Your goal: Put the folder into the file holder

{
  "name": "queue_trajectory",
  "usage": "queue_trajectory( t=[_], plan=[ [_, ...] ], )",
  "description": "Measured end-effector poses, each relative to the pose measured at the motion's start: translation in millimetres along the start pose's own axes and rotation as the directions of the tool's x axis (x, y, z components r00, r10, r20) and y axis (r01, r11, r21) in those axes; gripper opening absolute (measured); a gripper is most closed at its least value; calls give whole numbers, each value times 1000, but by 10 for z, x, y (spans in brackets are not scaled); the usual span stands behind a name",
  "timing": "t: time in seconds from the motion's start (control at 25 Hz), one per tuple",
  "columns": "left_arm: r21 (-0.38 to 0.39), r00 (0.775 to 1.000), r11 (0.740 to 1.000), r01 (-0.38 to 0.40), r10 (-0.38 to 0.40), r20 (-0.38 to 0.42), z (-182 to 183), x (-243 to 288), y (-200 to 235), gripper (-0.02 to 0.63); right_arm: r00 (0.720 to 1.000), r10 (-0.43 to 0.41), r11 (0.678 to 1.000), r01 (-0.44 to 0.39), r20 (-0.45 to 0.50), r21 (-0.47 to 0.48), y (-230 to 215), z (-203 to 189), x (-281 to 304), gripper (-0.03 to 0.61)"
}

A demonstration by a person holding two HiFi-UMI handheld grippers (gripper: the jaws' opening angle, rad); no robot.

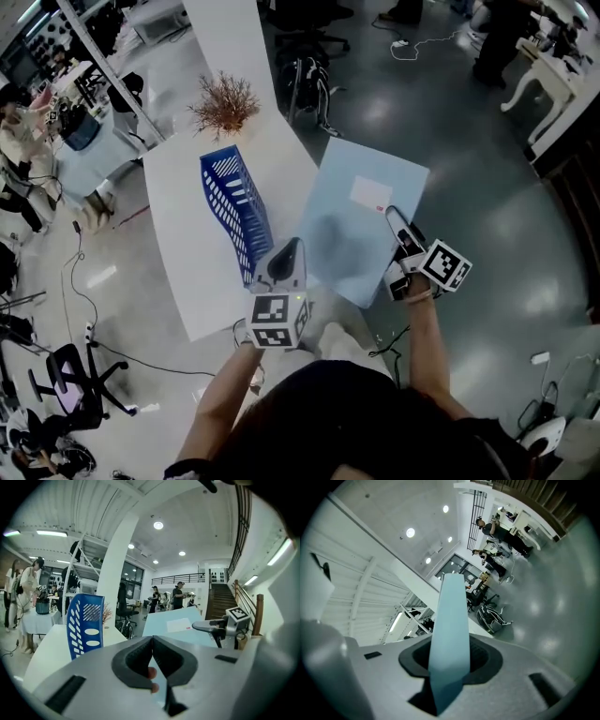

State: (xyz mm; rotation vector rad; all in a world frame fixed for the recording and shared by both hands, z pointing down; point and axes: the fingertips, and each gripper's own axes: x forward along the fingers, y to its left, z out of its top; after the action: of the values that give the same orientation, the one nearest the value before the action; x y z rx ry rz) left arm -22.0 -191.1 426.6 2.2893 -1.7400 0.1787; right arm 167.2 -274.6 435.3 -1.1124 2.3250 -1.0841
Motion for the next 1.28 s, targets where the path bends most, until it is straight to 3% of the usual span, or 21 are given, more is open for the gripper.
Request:
queue_trajectory(
  t=[0.12,0.24,0.48,1.28],
  plan=[
    [9,1000,1000,16,-16,0,26,-100,86,5,999,20,999,-18,42,-48,222,40,-17,138],
    [17,1000,1000,24,-24,-2,11,-239,188,5,997,-42,998,45,69,-51,277,-7,-118,138],
    [15,1000,1000,26,-26,6,0,-496,345,5,991,-67,992,80,119,-100,575,-58,-308,138],
    [30,995,994,101,-102,16,-81,-1074,599,5,965,-17,960,89,260,-266,1639,-119,-686,138]
  ],
)
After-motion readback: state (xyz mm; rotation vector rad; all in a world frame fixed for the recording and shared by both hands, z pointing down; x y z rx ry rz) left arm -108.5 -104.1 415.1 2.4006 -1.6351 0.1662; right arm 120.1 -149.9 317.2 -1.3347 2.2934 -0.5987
